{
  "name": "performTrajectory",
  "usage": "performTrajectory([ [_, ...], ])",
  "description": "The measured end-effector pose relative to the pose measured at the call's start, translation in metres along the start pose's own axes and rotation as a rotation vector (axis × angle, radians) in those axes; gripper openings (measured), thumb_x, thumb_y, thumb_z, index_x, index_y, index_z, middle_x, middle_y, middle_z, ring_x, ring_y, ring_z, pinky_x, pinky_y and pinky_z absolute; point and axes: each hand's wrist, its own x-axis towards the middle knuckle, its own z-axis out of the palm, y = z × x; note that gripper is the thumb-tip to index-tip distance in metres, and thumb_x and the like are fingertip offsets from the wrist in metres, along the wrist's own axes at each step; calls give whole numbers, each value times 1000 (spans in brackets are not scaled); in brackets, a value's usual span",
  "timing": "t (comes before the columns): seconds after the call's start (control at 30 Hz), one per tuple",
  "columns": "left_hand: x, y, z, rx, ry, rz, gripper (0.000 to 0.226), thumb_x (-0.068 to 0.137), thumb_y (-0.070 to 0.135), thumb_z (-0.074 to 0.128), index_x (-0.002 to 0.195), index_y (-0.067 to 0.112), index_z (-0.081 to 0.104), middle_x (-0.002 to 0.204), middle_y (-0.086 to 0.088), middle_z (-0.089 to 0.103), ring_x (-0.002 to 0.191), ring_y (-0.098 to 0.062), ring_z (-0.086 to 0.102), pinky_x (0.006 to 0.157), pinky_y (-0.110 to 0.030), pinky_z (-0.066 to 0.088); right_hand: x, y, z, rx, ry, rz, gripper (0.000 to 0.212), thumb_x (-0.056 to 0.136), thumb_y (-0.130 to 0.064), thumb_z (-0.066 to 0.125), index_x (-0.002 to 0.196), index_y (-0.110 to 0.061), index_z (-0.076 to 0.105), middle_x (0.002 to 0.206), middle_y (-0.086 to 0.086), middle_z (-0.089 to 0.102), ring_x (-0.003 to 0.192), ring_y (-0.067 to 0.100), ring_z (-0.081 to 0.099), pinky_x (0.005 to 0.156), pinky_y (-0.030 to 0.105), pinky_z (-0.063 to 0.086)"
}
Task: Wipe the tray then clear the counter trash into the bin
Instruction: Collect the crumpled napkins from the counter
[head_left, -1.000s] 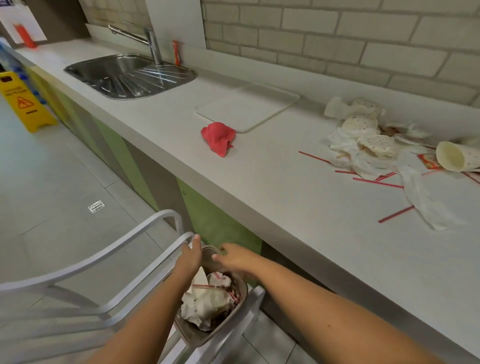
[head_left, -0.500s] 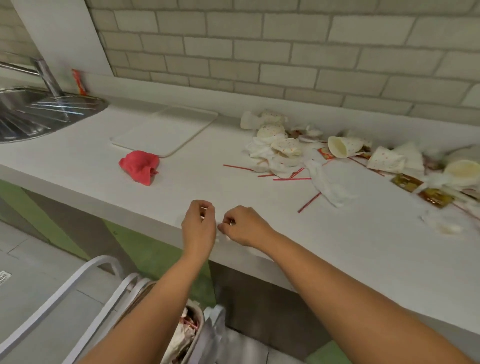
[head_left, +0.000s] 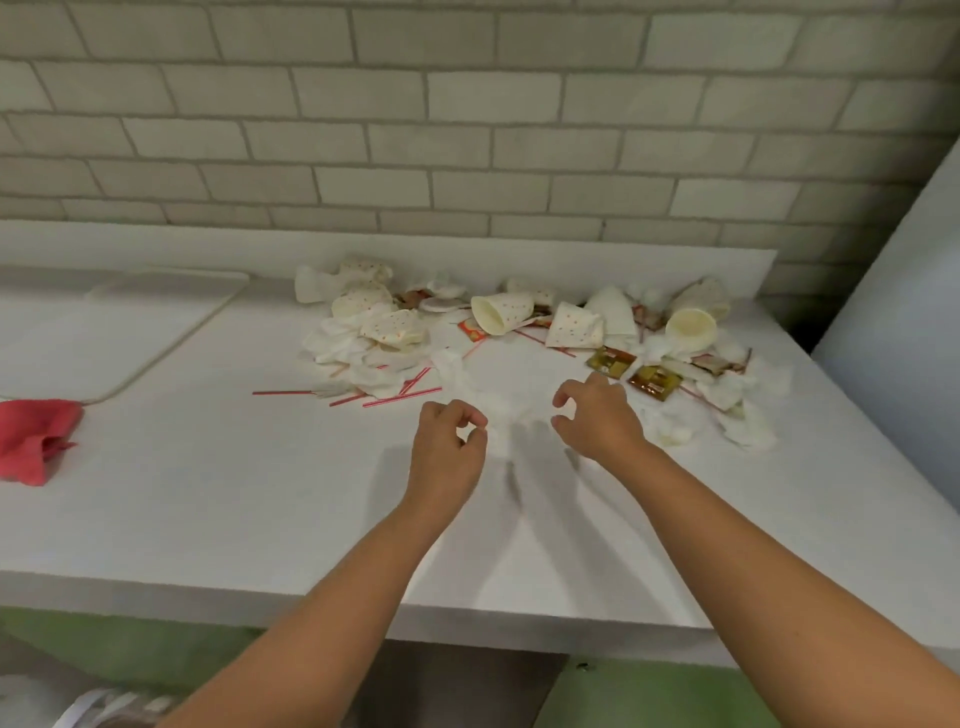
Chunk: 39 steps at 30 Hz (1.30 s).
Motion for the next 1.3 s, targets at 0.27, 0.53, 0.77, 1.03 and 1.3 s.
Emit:
performTrajectory([
  [0.27, 18, 33, 82, 25, -127, -4, 11, 91, 11, 51, 91, 22, 54, 106, 2, 40, 70, -8, 48, 64, -16, 38, 32, 102, -5, -162, -79, 204, 53, 90, -21, 55, 138, -33, 37, 147, 6, 20, 135, 31, 23, 102, 42, 33],
  [0.53, 29, 57, 144, 82, -232, -52, 12, 94, 22, 49, 106, 20, 54, 118, -1, 42, 88, -14, 52, 78, -20, 40, 46, 128, -4, -10, -47, 17, 31, 91, -6, 49, 118, -12, 61, 122, 10, 59, 112, 26, 55, 87, 29, 45],
  [0.77, 35, 76, 177, -350, -351, -345, 48, 99, 39, 37, 140, 16, 30, 113, -2, 55, 89, -18, 63, 83, -35, 55, 37, 125, -24, 559, -62, -187, 15, 88, -7, 54, 95, -18, 46, 81, 1, 55, 70, 15, 52, 59, 24, 46],
  [1.03, 44, 79, 186, -324, -235, -462, 39, 99, 31, 38, 136, 18, 39, 99, -9, 60, 73, -15, 58, 66, -26, 50, 73, 178, -44, 154, 141, -20, 30, 89, -38, 59, 111, -19, 64, 125, 6, 51, 117, 23, 45, 100, 36, 38],
  [1.3, 41, 82, 194, -241, -251, -435, 41, 99, 34, 38, 138, 21, 37, 98, -6, 59, 71, -10, 56, 59, -19, 47, 88, 205, -24, -269, 80, 104, 31, 94, -39, 49, 113, -16, 60, 123, 9, 55, 112, 26, 51, 94, 36, 38],
])
